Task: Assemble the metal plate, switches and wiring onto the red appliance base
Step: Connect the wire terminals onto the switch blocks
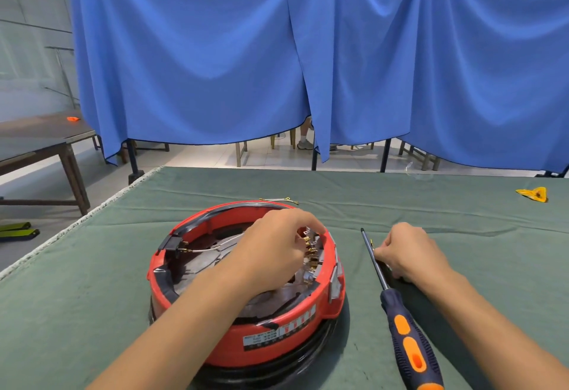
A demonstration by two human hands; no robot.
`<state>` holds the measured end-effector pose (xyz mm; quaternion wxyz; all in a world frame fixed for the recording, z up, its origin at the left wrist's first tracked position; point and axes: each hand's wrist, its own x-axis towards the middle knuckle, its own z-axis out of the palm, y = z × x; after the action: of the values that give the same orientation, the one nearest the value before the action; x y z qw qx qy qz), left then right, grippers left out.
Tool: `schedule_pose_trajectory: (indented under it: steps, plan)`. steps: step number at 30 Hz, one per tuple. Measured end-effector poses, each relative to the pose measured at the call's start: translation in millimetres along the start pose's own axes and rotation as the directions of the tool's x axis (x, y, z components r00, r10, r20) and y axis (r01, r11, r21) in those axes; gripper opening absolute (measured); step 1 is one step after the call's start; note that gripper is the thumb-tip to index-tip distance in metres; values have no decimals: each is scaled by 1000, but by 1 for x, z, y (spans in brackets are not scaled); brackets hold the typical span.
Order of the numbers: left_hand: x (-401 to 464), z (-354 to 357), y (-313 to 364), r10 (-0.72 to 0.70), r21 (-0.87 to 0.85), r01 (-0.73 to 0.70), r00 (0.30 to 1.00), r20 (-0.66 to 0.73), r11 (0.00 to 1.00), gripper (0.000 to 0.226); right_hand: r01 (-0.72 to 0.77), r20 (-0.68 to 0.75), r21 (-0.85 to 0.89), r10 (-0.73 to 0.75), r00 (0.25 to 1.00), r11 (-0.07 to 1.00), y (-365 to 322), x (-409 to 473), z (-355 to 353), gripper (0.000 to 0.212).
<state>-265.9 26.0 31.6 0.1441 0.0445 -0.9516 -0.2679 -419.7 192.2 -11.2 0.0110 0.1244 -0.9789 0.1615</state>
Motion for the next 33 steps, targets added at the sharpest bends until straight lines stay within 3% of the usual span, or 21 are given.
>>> schedule_pose_trajectory:
  steps: [6, 10, 12, 16, 19, 22, 27, 33]
  plan:
    - [1, -2, -3, -4, -8, 4, 1000, -3, 1000, 45, -14, 52, -69, 17, 998, 998, -6, -9, -13, 21]
    - [-1, 1, -2, 9, -15, -10, 999, -33, 1000, 41, -7, -75, 107, 15, 997, 994, -13, -18, -26, 20]
    - [-1, 0, 0, 15, -40, -20, 994, -104, 999, 37, 78, -159, 267, -36, 987, 961, -21, -24, -35, 18]
    - [2, -7, 5, -74, -293, -6, 962, -262, 956, 30, 296, -198, 629, -221, 955, 719, -50, -47, -47, 26]
    - [3, -11, 9, -154, -545, 9, 963, -221, 838, 24, 364, -217, 734, -309, 926, 573, -64, -63, -51, 24]
    - [2, -15, 10, -186, -694, 14, 967, -175, 720, 23, 323, -158, 820, -355, 921, 473, -70, -70, -51, 20]
    - [2, -15, 8, -181, -780, 16, 975, -126, 626, 18, 283, -115, 851, -369, 922, 443, -72, -71, -49, 16]
    - [3, -13, 6, -159, -755, -40, 969, -190, 654, 16, 334, -151, 810, -378, 913, 482, -76, -73, -44, 18]
